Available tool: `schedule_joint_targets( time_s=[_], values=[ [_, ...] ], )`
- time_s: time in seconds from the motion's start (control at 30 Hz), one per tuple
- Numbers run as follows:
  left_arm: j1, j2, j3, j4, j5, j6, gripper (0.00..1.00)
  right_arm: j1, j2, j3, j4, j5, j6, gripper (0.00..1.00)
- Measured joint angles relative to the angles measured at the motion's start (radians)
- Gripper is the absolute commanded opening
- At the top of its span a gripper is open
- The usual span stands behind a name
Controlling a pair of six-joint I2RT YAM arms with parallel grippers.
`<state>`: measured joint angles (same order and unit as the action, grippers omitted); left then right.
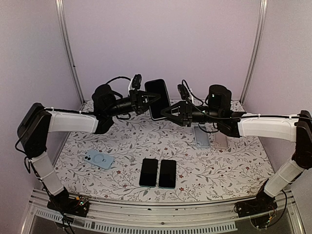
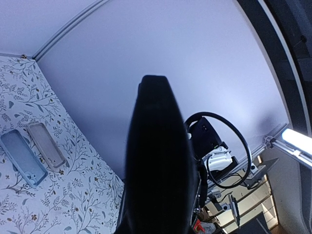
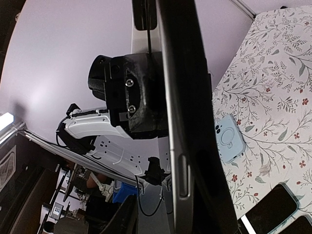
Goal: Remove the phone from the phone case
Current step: Pass from the left arm to the right
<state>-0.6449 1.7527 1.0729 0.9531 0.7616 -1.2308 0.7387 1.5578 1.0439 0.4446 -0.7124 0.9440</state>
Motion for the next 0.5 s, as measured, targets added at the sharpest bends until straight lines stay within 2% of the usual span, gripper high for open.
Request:
schedule_joint_targets(
  time_s=[0.17, 0.33, 0.5],
  values=[
    [0.0, 0.0, 0.0, 0.016, -0.011, -0.013, 0.05, -0.004, 0.014, 0.0, 0.037, 0.004, 0.018, 0.18],
    [0.0, 0.0, 0.0, 0.024, -0.014, -0.023, 0.14, -0.007, 0.028, 0.0, 0.058, 0.002, 0.029, 0.01],
    [-0.003, 0.0, 0.003, 0.03, -0.008, -0.027, 0.3, -0.007, 0.029, 0.0, 0.086, 0.001, 0.031, 0.0]
  ],
)
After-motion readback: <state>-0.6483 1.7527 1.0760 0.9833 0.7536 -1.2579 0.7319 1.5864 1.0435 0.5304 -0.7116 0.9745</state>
